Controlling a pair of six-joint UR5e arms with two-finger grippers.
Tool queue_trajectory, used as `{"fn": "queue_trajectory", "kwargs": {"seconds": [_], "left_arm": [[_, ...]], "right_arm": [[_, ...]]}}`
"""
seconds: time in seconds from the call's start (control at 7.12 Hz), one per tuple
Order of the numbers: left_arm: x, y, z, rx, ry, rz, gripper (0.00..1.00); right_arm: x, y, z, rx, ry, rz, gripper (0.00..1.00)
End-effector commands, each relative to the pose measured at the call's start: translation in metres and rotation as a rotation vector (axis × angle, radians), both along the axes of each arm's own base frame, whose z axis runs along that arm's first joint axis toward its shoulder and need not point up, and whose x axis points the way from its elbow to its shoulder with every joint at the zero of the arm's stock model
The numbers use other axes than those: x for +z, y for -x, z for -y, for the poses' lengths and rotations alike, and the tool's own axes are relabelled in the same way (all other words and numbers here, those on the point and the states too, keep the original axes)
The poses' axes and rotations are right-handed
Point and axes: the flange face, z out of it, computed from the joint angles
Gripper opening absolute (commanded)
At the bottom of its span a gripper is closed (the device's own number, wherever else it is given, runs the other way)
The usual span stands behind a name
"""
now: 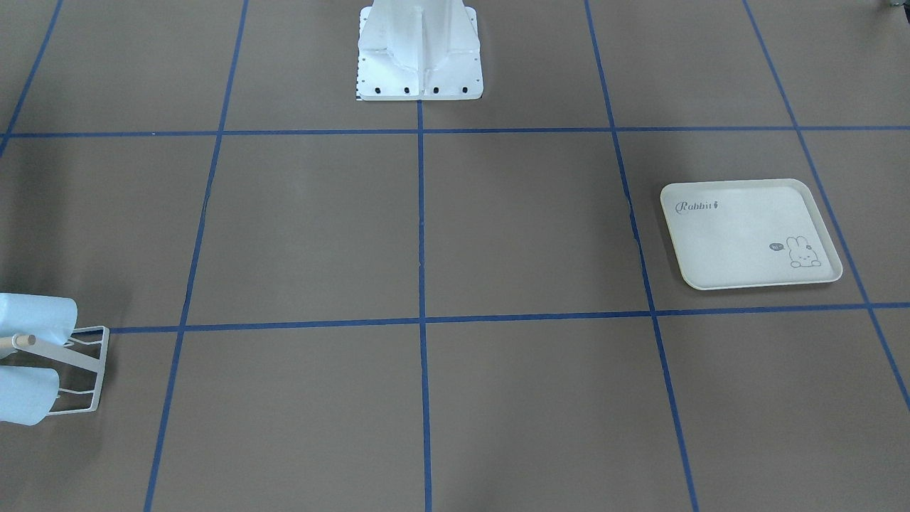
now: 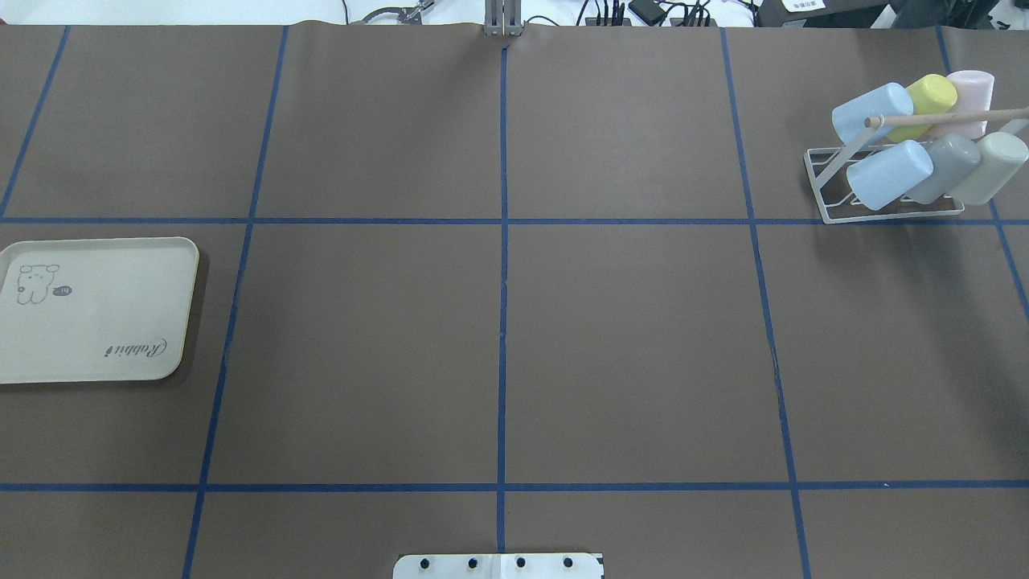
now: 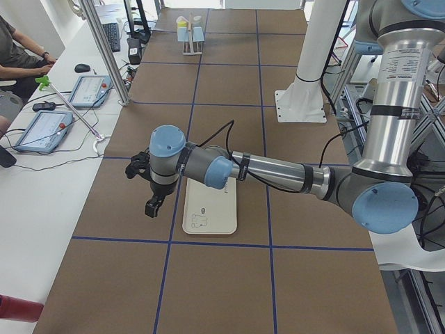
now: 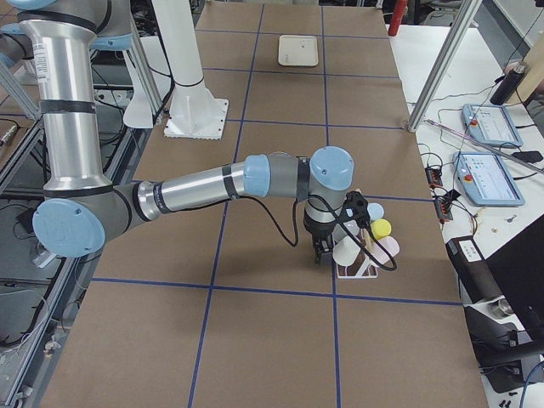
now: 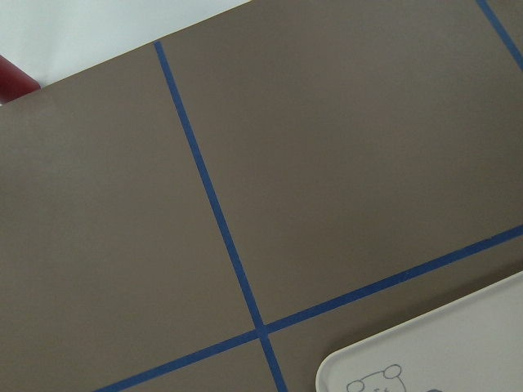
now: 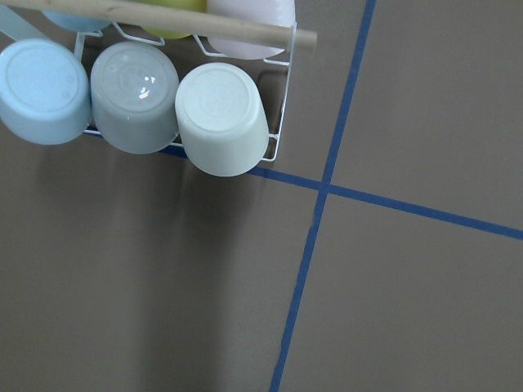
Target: Transfer IKEA cup to right arm and place on rack
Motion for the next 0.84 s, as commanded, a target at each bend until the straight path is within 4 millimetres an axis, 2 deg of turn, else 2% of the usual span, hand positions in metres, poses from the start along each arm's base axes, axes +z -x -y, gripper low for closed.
{"fn": "queue_trajectory", "kwargs": {"seconds": [0.0,0.14,0.42,0.7], "left_arm": [[0.028,0.003,-0.055,-0.001,-0.031,0.004,1.0],[0.021,0.003,-0.062,-0.001,-0.052,-0.002,1.0],[0.014,0.002,-0.05,-0.003,-0.017,-0.001,1.0],[0.007,0.001,-0.051,-0.003,-0.026,-0.003,1.0]], "right_arm": [[0.006,0.009,-0.004,-0.019,-0.007,-0.002,1.0],[0.008,0.017,-0.004,-0.035,-0.013,-0.006,1.0],[0.012,0.042,0.0,-0.097,-0.017,-0.069,1.0],[0.01,0.047,0.001,-0.1,-0.016,-0.071,1.0]]}}
